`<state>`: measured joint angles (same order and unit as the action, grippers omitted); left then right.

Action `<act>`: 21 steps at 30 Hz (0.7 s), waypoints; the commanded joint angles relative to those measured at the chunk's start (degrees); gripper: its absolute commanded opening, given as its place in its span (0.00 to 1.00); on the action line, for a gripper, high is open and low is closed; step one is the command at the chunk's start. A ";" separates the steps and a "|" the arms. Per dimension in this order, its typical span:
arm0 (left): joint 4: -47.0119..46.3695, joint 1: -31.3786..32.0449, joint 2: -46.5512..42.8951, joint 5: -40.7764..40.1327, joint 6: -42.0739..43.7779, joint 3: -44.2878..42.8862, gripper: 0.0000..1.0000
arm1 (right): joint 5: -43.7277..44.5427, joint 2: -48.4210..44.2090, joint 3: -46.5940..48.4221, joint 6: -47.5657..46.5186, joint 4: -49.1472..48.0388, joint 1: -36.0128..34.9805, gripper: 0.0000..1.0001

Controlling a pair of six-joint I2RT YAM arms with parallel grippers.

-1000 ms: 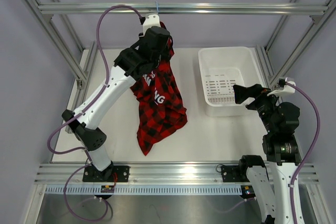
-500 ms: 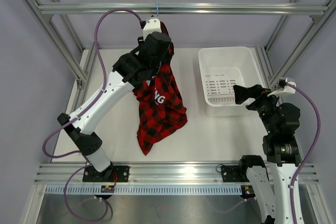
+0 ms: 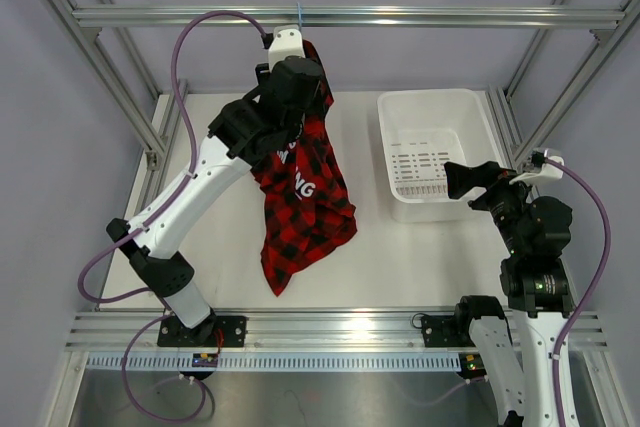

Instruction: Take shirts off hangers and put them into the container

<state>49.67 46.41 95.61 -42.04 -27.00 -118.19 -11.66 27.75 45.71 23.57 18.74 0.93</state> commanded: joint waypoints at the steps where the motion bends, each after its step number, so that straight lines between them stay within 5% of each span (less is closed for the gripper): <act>1: -1.86 0.26 -0.69 -1.38 0.20 -0.90 0.60 | -1.35 -0.76 -0.10 -0.46 -1.17 0.30 1.00; 6: -1.42 0.26 0.80 -1.11 0.37 -3.44 0.28 | -0.91 -0.77 0.17 -0.81 -0.64 0.30 0.99; 11: -1.42 0.26 1.59 -0.50 0.29 -3.80 0.24 | -1.08 -0.50 0.17 -0.55 -0.90 0.30 0.99; 14: -0.81 0.34 1.86 -0.67 0.20 -3.98 0.03 | -1.43 -0.50 0.08 -0.46 -0.81 0.30 1.00; 21: -1.07 0.61 0.28 -0.94 2.39 -4.68 0.00 | -1.70 -0.41 -0.27 -0.55 -1.07 0.30 1.00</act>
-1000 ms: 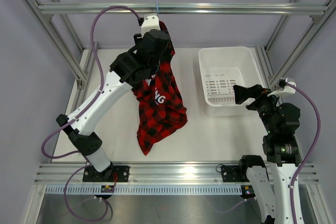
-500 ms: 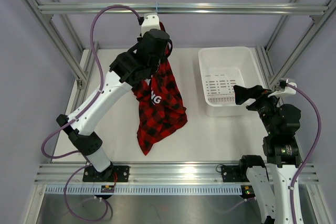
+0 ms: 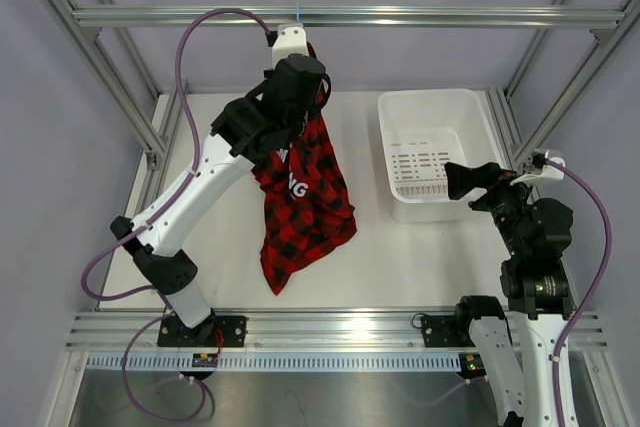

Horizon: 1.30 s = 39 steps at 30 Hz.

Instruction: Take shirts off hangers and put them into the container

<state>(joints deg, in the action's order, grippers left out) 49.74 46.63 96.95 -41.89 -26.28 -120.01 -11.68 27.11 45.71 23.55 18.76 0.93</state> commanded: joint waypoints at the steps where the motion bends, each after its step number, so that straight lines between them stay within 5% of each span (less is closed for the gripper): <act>1: -1.31 0.30 -1.75 -0.74 2.11 -2.95 0.00 | -1.85 0.22 -0.19 -0.52 -1.27 0.30 0.99; 17: -18.44 1.71 -16.26 3.48 16.88 9.52 0.00 | -1.68 0.40 -0.36 -0.61 -1.62 0.30 1.00; 39: -10.97 1.71 -36.73 26.75 11.78 25.43 0.00 | -16.08 8.74 8.68 1.14 0.92 0.30 1.00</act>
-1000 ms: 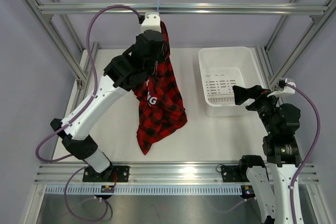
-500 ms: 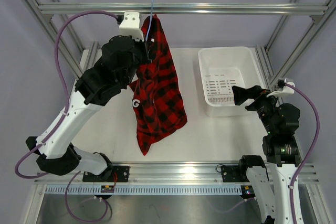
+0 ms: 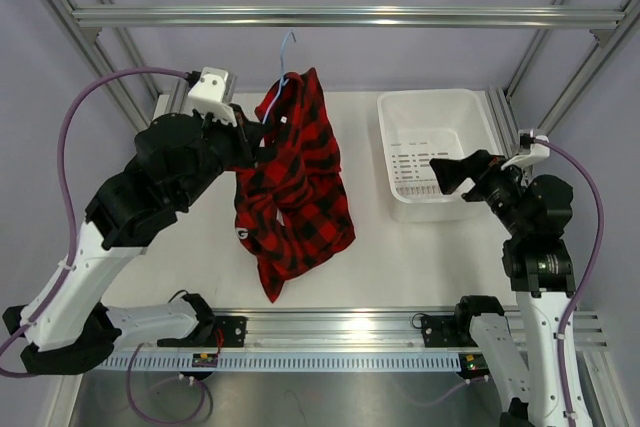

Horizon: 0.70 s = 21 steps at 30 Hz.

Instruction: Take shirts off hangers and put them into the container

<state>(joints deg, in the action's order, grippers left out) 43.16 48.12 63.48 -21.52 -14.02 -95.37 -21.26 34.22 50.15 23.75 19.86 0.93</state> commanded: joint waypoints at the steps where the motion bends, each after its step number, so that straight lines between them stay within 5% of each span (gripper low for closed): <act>1: -5.09 0.22 -3.80 9.36 -0.65 1.93 0.00 | -9.04 2.16 4.86 2.08 -0.08 0.30 0.99; 7: -9.57 0.22 -8.02 24.58 -3.81 8.79 0.00 | -19.76 6.73 11.98 5.25 0.71 0.30 0.98; 12: -12.65 0.31 -8.20 32.30 -7.86 13.72 0.00 | -23.04 12.70 20.83 3.16 4.74 -0.57 0.88; 21: -18.27 0.31 -3.28 41.98 -14.63 13.02 0.00 | -1.52 25.63 40.36 -6.51 18.64 -22.45 0.79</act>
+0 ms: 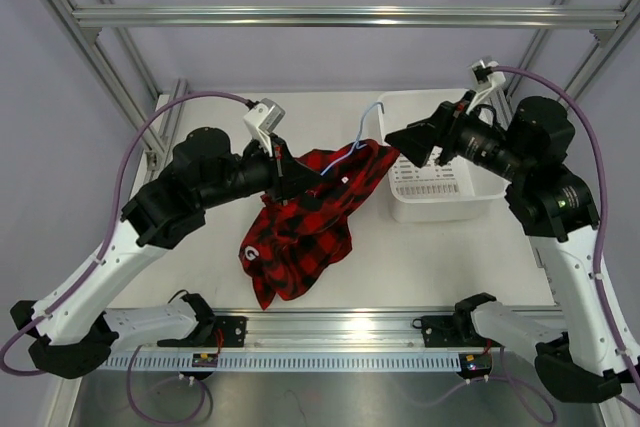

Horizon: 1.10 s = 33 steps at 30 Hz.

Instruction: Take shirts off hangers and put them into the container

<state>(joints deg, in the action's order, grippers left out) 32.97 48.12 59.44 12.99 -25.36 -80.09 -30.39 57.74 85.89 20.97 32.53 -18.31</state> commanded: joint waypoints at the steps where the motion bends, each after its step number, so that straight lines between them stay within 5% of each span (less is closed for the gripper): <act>1: -8.53 0.31 1.20 8.27 -4.07 -2.43 0.00 | 8.41 3.34 5.16 -4.09 6.48 -4.79 0.77; 10: -9.94 0.22 4.45 8.71 -6.98 -3.93 0.00 | 15.63 4.84 5.52 -6.91 5.70 -11.66 0.59; 33: -10.38 0.22 5.77 8.80 -8.47 -5.95 0.00 | 20.02 5.63 2.00 -9.37 0.43 -15.88 0.42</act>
<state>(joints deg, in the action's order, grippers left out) 28.56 48.12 65.73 19.07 -32.82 -83.61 -12.47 63.05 88.05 12.75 36.03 -33.23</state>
